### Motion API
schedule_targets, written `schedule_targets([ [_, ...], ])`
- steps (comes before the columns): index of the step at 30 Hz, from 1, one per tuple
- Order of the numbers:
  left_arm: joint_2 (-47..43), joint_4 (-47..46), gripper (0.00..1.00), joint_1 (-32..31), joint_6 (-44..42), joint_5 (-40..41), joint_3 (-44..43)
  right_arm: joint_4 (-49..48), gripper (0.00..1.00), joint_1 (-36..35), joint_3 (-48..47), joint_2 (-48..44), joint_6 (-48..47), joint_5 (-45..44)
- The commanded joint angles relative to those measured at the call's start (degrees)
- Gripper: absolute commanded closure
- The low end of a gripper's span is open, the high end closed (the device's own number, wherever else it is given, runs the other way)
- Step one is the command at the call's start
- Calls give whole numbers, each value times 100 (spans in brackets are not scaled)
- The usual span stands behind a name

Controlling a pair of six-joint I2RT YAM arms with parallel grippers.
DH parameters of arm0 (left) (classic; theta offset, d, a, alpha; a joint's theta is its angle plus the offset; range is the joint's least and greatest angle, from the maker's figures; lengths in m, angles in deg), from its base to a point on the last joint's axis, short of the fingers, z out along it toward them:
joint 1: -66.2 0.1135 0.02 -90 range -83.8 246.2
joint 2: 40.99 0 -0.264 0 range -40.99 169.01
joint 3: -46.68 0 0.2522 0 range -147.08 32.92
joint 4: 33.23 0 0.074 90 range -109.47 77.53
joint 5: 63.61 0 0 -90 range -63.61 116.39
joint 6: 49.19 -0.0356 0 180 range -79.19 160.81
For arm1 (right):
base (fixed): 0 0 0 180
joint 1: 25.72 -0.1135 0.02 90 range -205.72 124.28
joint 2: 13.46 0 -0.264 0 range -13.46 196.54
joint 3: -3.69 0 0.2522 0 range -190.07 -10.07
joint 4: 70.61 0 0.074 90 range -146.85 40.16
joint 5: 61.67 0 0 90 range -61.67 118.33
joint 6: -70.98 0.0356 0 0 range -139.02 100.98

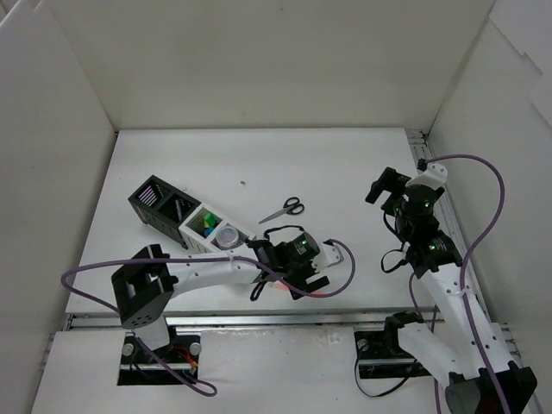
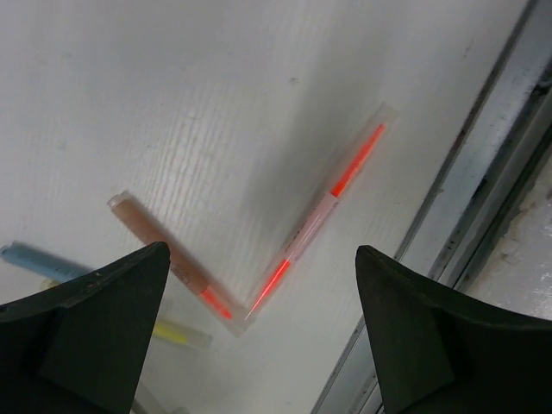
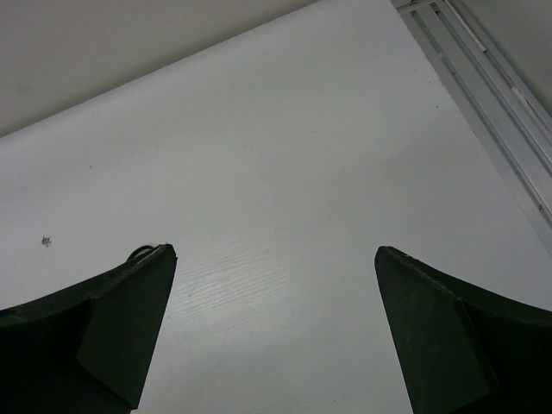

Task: Sort the stationery into containers
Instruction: Pick up the pen from the center of the board.

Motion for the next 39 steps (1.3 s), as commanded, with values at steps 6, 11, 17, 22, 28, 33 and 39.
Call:
schedule_targets([
  [6,519,53,16,-115,-516,-1162,-427,-24,2,160,-76,416,133,485],
  [11,845,36,27,-115,-569,-1338,-542,-16,2,213,-76,495,116,601],
  [17,1152,53,51,7,-560,-1540,-647,-24,2,292,-6,346,80,566],
  [22,1442,159,70,61,-499,-1567,-832,-16,2,327,29,267,54,451],
  [28,1610,177,87,61,-428,-1514,-920,-16,2,362,56,232,19,390],
  [33,1584,141,100,61,-375,-1426,-990,-24,2,380,56,223,-7,354],
  [39,1146,71,100,61,-463,-1320,-1096,-24,2,371,56,179,-42,354],
])
